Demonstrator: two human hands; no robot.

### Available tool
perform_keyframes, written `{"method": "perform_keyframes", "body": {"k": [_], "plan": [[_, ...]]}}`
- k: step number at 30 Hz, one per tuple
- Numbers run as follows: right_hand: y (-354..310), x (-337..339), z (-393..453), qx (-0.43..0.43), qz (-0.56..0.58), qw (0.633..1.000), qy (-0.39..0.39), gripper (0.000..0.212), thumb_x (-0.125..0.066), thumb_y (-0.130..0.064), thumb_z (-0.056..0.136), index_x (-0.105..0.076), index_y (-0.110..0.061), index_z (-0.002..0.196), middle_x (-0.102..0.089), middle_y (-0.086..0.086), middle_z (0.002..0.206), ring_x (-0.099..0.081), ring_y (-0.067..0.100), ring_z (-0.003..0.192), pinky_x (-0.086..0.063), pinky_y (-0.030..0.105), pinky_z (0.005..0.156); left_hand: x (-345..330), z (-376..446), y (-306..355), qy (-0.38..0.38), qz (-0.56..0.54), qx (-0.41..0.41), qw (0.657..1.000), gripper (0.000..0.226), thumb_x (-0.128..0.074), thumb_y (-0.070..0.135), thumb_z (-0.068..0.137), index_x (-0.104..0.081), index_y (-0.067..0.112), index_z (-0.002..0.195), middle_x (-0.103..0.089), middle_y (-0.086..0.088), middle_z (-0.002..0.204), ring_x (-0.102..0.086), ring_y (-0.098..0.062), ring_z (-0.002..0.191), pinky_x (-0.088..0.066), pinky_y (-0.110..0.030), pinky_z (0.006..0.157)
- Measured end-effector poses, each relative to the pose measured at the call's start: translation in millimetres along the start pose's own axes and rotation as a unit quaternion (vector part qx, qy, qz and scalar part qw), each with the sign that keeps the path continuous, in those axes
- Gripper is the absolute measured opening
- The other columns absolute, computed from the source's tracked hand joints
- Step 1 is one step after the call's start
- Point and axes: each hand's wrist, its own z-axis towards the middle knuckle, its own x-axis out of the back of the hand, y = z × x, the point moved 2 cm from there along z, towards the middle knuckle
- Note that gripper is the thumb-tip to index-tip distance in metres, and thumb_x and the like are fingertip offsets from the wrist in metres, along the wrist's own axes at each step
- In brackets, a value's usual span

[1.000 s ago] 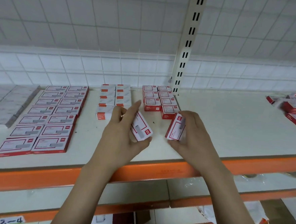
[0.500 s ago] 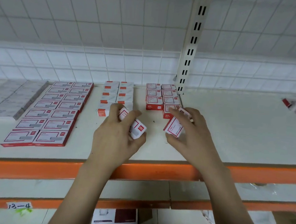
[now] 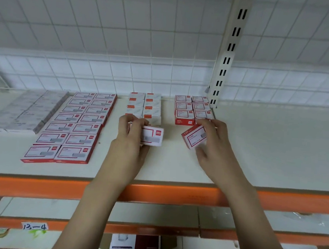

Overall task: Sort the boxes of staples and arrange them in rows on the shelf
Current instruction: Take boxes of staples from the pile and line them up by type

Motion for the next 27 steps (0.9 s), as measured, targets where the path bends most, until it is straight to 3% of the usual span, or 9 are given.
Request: {"method": "perform_keyframes", "body": {"k": [4,6,8,11,13,16,19,23,27], "plan": [[-24.3,-12.7,11.1,-0.004,-0.013,1.0,0.0,0.048,-0.054,0.003,0.085,-0.046,-0.01,0.13,-0.039,0.014,0.131,-0.054,0.027,0.11,-0.046,0.029,0.092,25.4,1.7,-22.9,-0.013,0.039,-0.023,0.999,0.039,-0.069,0.032,0.076,-0.061,0.011,0.107,-0.061,-0.005,0.102,-0.064,-0.029,0.079,-0.052,-0.036,0.058],[-40.2,-23.6,16.2,-0.003,-0.033,0.999,-0.006,0.044,-0.061,-0.007,0.085,-0.049,-0.012,0.127,-0.046,0.012,0.125,-0.058,0.025,0.103,-0.053,0.035,0.083,38.5,0.0,-40.9,-0.038,0.056,-0.011,0.998,0.042,-0.072,0.038,0.072,-0.063,0.015,0.106,-0.065,-0.002,0.095,-0.065,-0.029,0.075,-0.05,-0.034,0.055],[-59.2,-35.3,20.1,0.015,-0.089,0.996,-0.003,0.043,-0.07,-0.016,0.08,-0.055,-0.013,0.121,-0.051,0.011,0.12,-0.059,0.025,0.1,-0.049,0.028,0.071,51.4,-2.8,-59.9,-0.06,0.073,-0.005,0.996,0.047,-0.081,0.038,0.066,-0.065,0.016,0.105,-0.066,-0.002,0.088,-0.063,-0.03,0.075,-0.047,-0.032,0.056],[-88.7,-56.2,24.7,0.017,-0.106,0.994,-0.018,0.046,-0.074,-0.023,0.076,-0.058,-0.013,0.118,-0.054,0.007,0.121,-0.057,0.023,0.104,-0.042,0.025,0.077,73.2,-6.9,-89.2,-0.071,0.085,-0.008,0.994,0.054,-0.079,0.046,0.063,-0.066,0.015,0.105,-0.068,-0.005,0.083,-0.059,-0.032,0.078,-0.047,-0.036,0.058],[-106.7,-71.8,26.8,0.017,-0.095,0.995,-0.034,0.047,-0.074,-0.021,0.076,-0.057,-0.012,0.119,-0.055,0.006,0.12,-0.054,0.024,0.107,-0.04,0.025,0.084,87.1,-11.2,-110.4,-0.08,0.078,-0.02,0.994,0.057,-0.064,0.056,0.068,-0.066,0.014,0.107,-0.068,-0.005,0.083,-0.057,-0.031,0.079,-0.048,-0.037,0.064],[-132.0,-92.8,26.5,0.026,-0.1,0.993,-0.063,0.048,-0.073,-0.02,0.077,-0.057,-0.012,0.122,-0.057,0.006,0.116,-0.051,0.025,0.109,-0.035,0.024,0.088,103.0,-19.8,-143.5,-0.087,0.076,-0.03,0.993,0.055,-0.052,0.054,0.071,-0.065,0.016,0.108,-0.064,-0.004,0.094,-0.054,-0.029,0.087,-0.046,-0.04,0.077],[-155.5,-111.1,21.9,0.021,-0.1,0.991,-0.091,0.05,-0.069,-0.026,0.082,-0.053,-0.015,0.127,-0.053,0.004,0.123,-0.045,0.021,0.115,-0.03,0.021,0.092,114.9,-28.5,-168.9,-0.077,0.076,-0.03,0.994,0.05,-0.065,0.044,0.067,-0.066,0.016,0.109,-0.059,-0.003,0.096,-0.051,-0.028,0.09,-0.043,-0.039,0.081],[-182.0,-130.4,16.2,0.021,-0.102,0.987,-0.119,0.051,-0.062,-0.033,0.086,-0.047,-0.023,0.133,-0.049,-0.002,0.127,-0.04,0.014,0.118,-0.024,0.013,0.088,131.2,-40.9,-190.5,-0.11,0.057,-0.033,0.992,0.051,-0.069,0.042,0.064,-0.067,0.018,0.108,-0.059,0.0,0.093,-0.047,-0.023,0.082,-0.047,-0.041,0.075],[-199.8,-141.8,13.9,0.002,-0.074,0.988,-0.136,0.054,-0.063,-0.031,0.086,-0.044,-0.023,0.136,-0.048,-0.003,0.129,-0.039,0.012,0.118,-0.026,0.013,0.089,146.7,-49.8,-201.5,-0.162,0.009,0.008,0.987,0.052,-0.081,0.038,0.066,-0.064,0.031,0.115,-0.056,0.01,0.105,-0.047,-0.017,0.098,-0.039,-0.036,0.091]]}}
